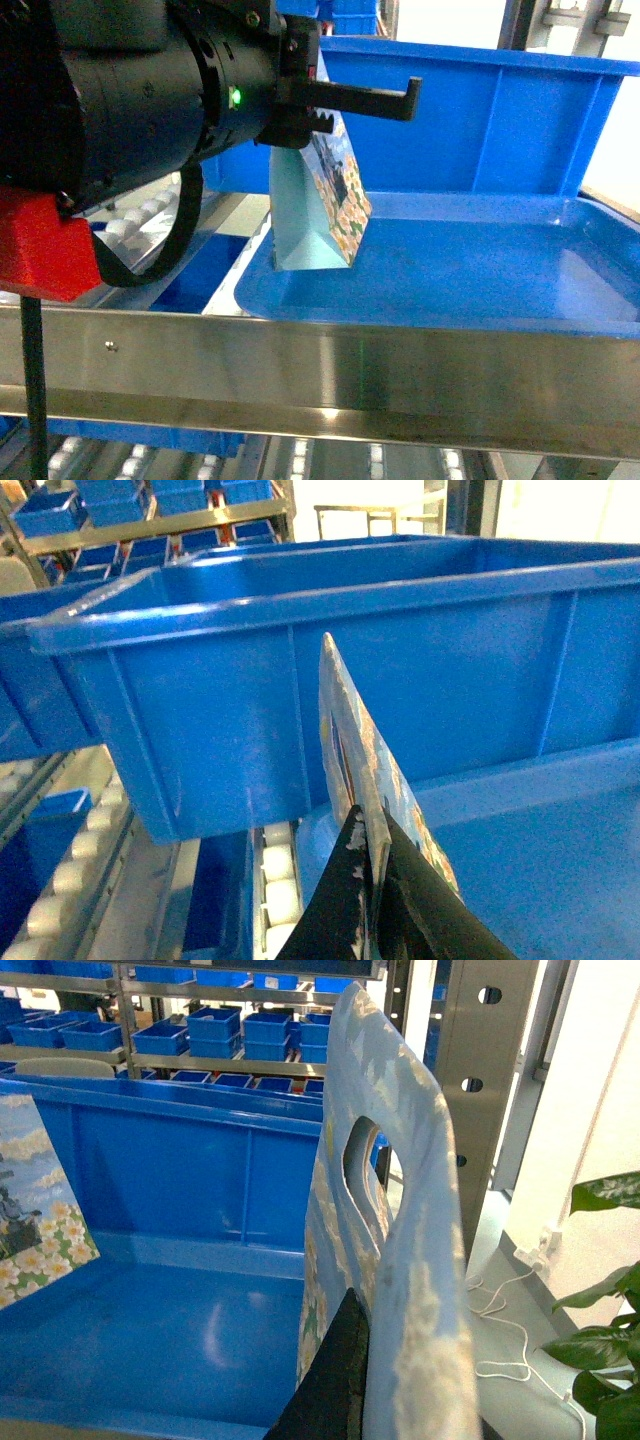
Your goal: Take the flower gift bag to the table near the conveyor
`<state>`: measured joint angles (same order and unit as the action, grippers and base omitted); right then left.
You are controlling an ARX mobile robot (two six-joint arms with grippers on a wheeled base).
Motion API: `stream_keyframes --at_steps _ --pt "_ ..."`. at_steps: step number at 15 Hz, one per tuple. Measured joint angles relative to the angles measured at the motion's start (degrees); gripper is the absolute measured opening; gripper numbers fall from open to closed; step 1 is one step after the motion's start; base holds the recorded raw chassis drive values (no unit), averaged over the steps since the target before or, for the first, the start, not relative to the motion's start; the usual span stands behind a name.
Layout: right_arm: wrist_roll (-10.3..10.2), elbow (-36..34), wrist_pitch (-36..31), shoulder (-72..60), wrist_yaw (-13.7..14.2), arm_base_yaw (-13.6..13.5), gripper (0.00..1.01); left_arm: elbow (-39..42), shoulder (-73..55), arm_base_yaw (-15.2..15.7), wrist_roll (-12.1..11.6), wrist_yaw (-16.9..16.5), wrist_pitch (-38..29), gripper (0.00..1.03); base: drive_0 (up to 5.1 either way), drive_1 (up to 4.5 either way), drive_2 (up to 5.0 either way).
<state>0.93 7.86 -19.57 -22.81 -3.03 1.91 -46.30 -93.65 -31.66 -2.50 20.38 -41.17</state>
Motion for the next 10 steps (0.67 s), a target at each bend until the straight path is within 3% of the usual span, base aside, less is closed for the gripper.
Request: stream_keyframes --at_steps 3,5,7,10 --pt "0.00 0.00 0.00 0.00 0.00 0.00 0.02 1.77 5.27 0.63 -4.79 -1.40 -2.60 0.02 0.0 0.00 0.0" --pt "0.00 0.00 0.00 0.00 0.00 0.00 0.02 4.39 10.43 2.89 -8.24 -4.24 -4.07 0.02 0.0 0.00 0.0" --pt "0.00 0.00 0.00 0.00 0.00 0.00 0.02 6.60 17.00 6.23 -11.32 -8.63 -5.16 0.02 0.0 0.00 0.0" --pt "0.00 0.00 0.00 0.00 0.00 0.00 0.02 11.06 25.83 12.22 -14.12 -13.00 -4.11 0.02 0.0 0.00 0.0"
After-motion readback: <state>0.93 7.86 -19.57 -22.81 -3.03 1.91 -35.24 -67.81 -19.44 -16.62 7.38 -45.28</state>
